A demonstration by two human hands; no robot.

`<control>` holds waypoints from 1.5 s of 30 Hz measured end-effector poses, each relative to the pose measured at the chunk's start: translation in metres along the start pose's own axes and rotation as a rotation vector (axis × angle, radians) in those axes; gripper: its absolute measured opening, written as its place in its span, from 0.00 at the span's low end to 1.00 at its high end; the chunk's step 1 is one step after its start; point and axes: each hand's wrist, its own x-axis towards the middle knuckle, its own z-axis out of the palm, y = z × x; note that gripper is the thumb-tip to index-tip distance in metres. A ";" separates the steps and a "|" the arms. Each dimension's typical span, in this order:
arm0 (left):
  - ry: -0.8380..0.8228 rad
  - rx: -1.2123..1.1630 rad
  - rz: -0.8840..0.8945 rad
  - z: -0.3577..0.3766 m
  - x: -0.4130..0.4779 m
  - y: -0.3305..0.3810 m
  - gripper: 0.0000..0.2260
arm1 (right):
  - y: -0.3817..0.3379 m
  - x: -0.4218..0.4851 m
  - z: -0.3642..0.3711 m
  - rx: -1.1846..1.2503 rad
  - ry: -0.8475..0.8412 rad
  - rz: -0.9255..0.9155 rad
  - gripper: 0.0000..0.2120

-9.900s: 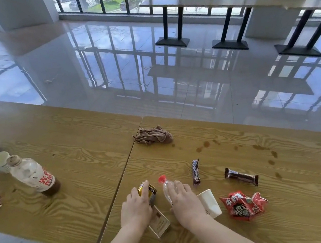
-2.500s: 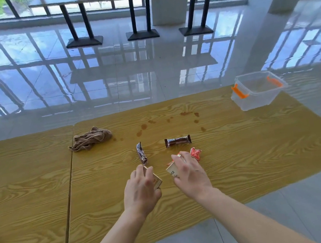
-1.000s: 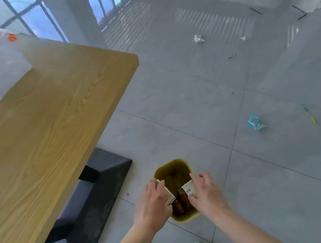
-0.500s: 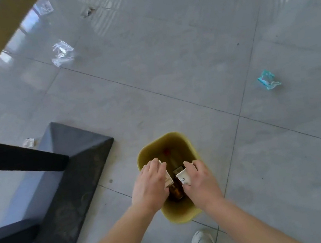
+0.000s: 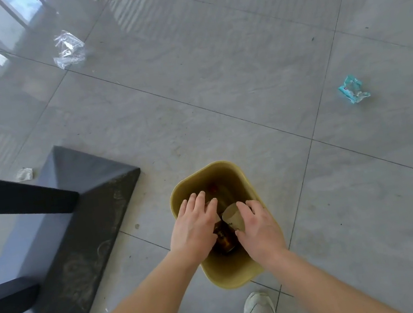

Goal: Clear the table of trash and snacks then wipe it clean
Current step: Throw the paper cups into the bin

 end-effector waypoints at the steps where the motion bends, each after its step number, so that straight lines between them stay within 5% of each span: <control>1: 0.001 0.000 -0.001 -0.002 -0.002 -0.001 0.34 | -0.001 0.000 -0.001 0.002 0.006 -0.004 0.30; 13: 0.065 -0.045 -0.061 -0.055 -0.037 -0.004 0.28 | -0.032 -0.017 -0.050 -0.002 0.036 -0.040 0.26; 27: 0.165 -0.106 -0.078 -0.209 -0.144 0.019 0.26 | -0.114 -0.114 -0.196 -0.030 0.113 -0.108 0.26; 33: 0.309 -0.110 -0.124 -0.290 -0.218 0.026 0.28 | -0.164 -0.171 -0.282 -0.101 0.213 -0.227 0.19; 45: 0.556 -0.089 -0.334 -0.366 -0.341 -0.001 0.28 | -0.272 -0.247 -0.356 -0.182 0.255 -0.531 0.26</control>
